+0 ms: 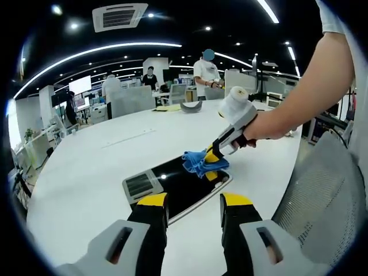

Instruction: Wipe the mirror surface with the cleaning cloth until all visible marks leave the cleaned area.

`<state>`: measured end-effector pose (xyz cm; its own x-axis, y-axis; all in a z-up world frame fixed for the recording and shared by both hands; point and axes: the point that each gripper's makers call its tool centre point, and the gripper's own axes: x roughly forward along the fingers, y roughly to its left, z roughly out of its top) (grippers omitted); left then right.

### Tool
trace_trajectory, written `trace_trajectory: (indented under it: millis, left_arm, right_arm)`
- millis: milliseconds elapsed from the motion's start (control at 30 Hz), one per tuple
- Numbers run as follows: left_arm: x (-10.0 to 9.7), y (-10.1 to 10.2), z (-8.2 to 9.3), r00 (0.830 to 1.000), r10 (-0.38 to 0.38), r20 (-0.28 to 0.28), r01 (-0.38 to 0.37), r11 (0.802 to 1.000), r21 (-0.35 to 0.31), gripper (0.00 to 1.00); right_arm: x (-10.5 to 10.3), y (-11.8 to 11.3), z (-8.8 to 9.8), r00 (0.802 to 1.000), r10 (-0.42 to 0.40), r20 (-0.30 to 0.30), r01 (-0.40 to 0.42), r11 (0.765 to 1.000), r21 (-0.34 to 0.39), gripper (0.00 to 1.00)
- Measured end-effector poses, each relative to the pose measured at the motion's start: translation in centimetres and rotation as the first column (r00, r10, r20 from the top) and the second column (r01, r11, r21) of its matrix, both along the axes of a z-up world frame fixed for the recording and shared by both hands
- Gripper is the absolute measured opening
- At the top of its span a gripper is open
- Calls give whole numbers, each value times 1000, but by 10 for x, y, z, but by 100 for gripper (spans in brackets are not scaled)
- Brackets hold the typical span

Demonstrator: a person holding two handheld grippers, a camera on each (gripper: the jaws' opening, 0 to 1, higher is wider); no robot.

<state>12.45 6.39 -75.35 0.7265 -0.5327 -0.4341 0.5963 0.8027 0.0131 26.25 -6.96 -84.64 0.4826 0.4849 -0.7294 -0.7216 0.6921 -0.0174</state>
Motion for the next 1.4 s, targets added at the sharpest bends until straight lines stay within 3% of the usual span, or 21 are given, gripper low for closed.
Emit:
trace_trajectory:
  millis: [1400]
  left_arm:
    - [0, 0, -1, 1000, 0, -5, 0, 1000, 2, 34]
  right_arm:
    - [12, 1, 0, 1000, 14, -3, -14, 1000, -8, 4]
